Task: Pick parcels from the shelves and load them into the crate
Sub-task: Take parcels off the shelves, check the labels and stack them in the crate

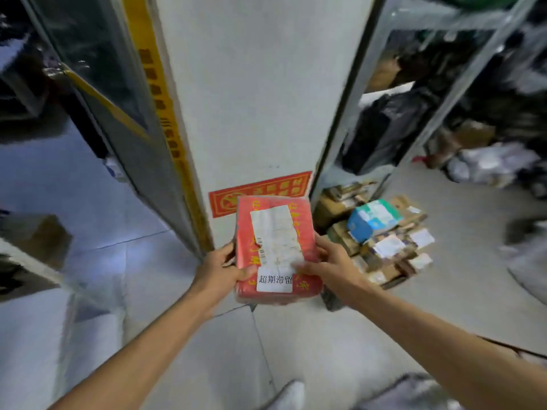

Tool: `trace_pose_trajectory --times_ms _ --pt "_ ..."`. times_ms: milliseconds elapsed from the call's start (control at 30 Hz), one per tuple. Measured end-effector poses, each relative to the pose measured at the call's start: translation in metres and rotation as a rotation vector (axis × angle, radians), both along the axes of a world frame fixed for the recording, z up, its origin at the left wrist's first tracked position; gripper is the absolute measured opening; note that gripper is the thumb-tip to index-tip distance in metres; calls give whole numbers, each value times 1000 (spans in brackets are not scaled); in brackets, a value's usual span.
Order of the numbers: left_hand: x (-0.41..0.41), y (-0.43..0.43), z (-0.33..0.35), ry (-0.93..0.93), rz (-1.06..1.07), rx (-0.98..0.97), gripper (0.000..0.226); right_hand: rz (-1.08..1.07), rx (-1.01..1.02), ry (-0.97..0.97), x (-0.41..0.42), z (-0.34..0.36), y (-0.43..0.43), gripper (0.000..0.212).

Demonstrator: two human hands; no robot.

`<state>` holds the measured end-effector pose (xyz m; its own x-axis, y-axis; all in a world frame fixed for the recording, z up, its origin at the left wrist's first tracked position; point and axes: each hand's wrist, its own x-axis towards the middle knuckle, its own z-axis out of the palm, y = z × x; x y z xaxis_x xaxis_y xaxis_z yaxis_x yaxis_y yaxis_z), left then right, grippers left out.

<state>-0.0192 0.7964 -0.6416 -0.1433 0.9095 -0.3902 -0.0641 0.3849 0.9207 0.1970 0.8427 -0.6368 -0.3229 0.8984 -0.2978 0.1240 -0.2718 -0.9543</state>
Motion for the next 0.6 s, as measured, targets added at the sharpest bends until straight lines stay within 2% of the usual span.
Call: trace_pose_trajectory --times_ms 167,267,600 --pt "110 60 -20 -18 -267 -46 52 -272 -41 -59 113 -11 3 63" --pt "170 86 -30 -33 -402 -69 48 -396 -64 -62 169 -13 4 56" --pt "310 189 -33 16 -717 -89 44 -739 -141 -26 281 -16 36 64"
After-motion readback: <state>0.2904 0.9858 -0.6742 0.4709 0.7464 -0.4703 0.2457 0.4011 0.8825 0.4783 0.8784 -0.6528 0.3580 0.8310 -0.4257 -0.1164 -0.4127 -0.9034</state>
